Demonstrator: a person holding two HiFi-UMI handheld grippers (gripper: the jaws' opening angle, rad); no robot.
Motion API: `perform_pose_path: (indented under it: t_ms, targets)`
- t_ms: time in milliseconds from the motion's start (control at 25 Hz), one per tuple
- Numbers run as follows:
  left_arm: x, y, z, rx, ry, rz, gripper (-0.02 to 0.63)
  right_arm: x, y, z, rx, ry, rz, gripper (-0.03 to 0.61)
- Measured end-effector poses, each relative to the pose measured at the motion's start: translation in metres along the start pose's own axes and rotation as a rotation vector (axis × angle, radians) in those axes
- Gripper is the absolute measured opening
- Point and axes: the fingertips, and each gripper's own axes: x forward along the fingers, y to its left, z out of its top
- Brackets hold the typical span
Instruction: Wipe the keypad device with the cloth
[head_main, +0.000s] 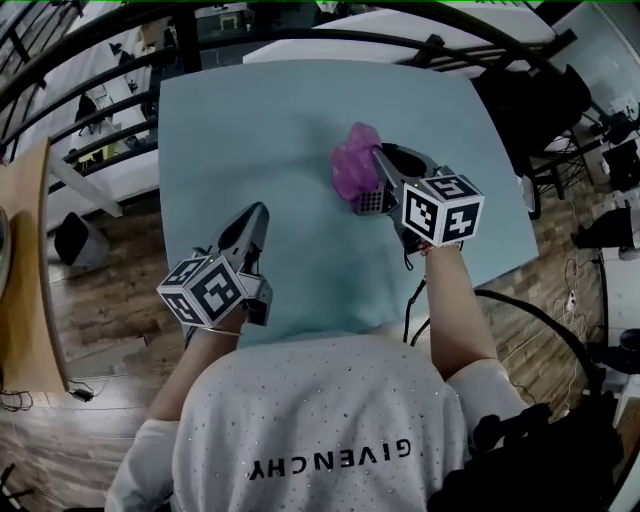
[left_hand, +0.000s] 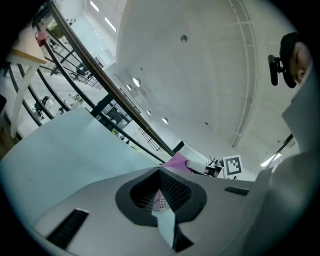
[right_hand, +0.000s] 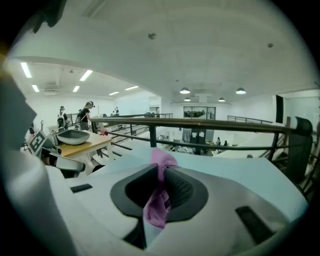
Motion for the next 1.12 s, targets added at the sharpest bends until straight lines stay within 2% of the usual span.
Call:
perform_pose_path:
  t_ms: [160, 320, 440, 600, 760, 920, 1120]
  targets:
    - [-0.006, -0.013, 0.003, 0.046, -0.025, 0.078, 0.005, 0.014, -0.014, 0.046, -0.114, -0.088, 0.070, 0.048]
    - [-0.015, -0.023, 0.005, 0.044, -0.104, 0.135, 0.005, 0.041, -0.039, 0.052, -0.184, -0.089, 0.078, 0.048]
    - [-0.020, -0.024, 0.009, 0.035, -0.169, 0.190, 0.005, 0.059, -0.060, 0.037, -0.220, -0.048, 0.060, 0.048]
    - [-0.015, -0.030, 0.001, 0.031, -0.183, 0.228, 0.005, 0.075, -0.076, 0.003, -0.211, 0.034, 0.094, 0.048]
    - [-0.004, -0.034, -0.015, 0.027, -0.166, 0.248, 0.005, 0.079, -0.075, -0.029, -0.168, 0.096, 0.166, 0.048]
    - [0.013, -0.041, -0.033, 0.027, -0.136, 0.254, 0.005, 0.072, -0.070, -0.056, -0.207, 0.147, 0.234, 0.048]
    - [0.029, -0.054, -0.046, 0.025, -0.117, 0.258, 0.005, 0.062, -0.070, -0.083, -0.275, 0.196, 0.278, 0.048]
